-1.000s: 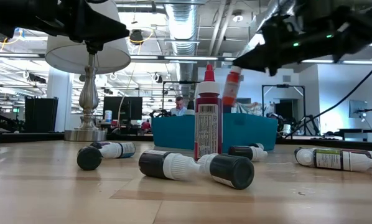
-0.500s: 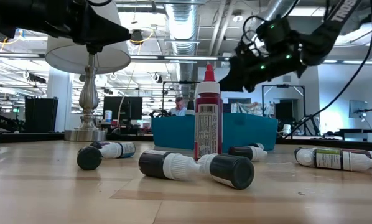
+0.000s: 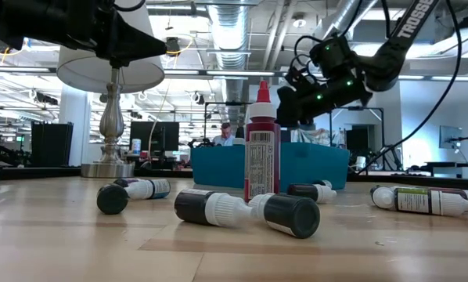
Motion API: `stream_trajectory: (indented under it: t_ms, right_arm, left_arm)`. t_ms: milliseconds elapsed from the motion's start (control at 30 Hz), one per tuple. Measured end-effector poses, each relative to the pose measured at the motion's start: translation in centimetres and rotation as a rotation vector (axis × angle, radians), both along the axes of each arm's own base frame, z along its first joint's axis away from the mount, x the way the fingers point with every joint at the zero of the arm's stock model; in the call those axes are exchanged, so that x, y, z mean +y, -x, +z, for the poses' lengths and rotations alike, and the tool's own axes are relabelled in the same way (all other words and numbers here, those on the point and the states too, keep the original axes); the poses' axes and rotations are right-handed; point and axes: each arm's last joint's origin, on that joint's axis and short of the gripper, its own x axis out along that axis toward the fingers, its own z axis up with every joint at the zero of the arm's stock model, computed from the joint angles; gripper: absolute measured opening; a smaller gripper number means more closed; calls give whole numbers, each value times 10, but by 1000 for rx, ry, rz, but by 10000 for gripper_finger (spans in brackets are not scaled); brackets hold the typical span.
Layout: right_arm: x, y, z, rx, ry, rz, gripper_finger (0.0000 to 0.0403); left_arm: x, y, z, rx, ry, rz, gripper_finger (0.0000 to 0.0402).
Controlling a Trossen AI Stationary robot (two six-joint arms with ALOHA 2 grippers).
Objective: Pick & Place food coloring
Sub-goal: Put the large orange food coloring bottle into the blue bin
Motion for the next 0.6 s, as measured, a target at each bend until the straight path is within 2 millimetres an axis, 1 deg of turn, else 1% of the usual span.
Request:
stream_trajectory:
  t_ms: [167, 600]
  right_arm:
    - [-1, -3, -3, 14, 9, 7, 43]
    - [0, -2, -5, 35, -1, 10, 49]
  left_arm:
    - [0, 0, 0, 0, 0, -1, 116]
    - [0, 0, 0, 4, -1, -1, 116]
